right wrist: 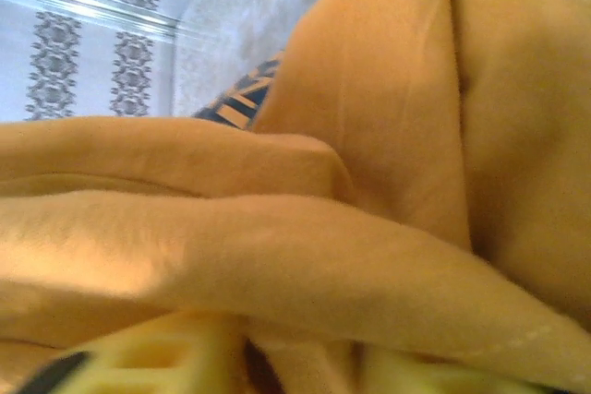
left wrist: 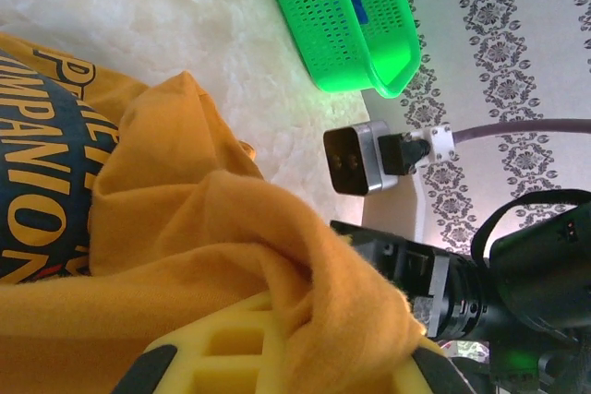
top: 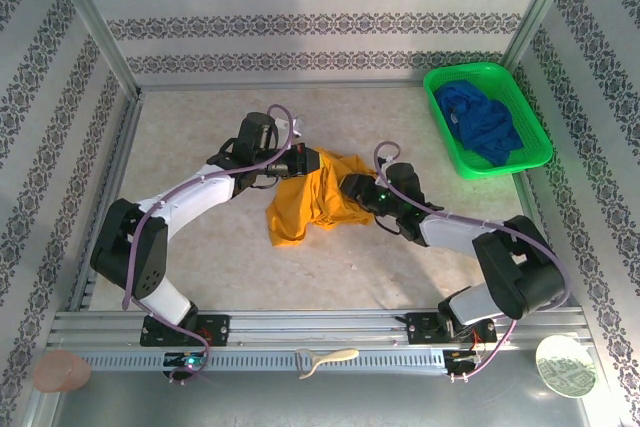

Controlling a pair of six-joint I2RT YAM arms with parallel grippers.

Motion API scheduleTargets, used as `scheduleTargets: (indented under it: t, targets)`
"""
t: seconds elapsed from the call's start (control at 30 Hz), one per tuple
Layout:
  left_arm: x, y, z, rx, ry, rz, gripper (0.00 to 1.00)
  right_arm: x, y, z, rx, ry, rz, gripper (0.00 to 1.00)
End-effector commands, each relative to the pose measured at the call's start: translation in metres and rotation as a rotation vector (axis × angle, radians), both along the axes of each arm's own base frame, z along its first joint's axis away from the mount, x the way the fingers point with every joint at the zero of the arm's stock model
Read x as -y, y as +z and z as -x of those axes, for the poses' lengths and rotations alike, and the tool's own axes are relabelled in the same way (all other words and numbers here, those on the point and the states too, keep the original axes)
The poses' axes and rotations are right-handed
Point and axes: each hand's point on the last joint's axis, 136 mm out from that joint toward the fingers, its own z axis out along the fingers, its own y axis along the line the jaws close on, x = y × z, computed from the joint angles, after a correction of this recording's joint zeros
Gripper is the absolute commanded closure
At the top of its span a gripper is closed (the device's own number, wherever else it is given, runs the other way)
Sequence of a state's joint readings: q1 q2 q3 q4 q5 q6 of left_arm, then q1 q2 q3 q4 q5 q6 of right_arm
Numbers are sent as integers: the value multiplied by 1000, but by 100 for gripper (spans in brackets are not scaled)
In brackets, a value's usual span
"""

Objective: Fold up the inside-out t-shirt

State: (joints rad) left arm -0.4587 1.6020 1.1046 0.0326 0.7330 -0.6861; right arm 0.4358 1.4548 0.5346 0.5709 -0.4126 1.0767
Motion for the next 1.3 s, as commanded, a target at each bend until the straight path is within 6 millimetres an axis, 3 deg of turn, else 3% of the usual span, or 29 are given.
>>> scheduleTargets:
  t: [0.0, 0.07, 0.17, 0.23, 0.3, 0.5, 0.6, 0.8, 0.97, 1.27]
  targets:
    - [2, 6, 9, 14, -18, -4, 100, 8, 65, -24, 151, -29, -156, 100]
    - [-3, 3, 8, 24, -1, -35, 99, 29, 80, -25, 173, -67, -173, 100]
    - [-22, -3, 3, 50, 77, -125, 62, 64, 106, -20, 215, -133, -172, 100]
    - [-38, -6, 3, 52, 143, -165, 48, 85, 121, -12, 240, -178, -134, 100]
    - [-51, -9, 7, 42, 197, -196, 40, 99, 134, -4, 266, -200, -90, 100]
    - [-81, -50, 43, -134, 367, -224, 38, 113, 152, 8, 303, -211, -25, 100]
    - [-89, -66, 68, -176, 434, -248, 38, 113, 154, 8, 310, -208, -13, 100]
    - [-124, -101, 104, -274, 633, -277, 38, 114, 154, 8, 315, -204, 14, 100]
    - [-142, -109, 110, -312, 729, -298, 38, 115, 154, 6, 324, -207, 27, 100]
    - [-120, -140, 99, -402, 706, -301, 46, 114, 152, 2, 326, -203, 25, 100]
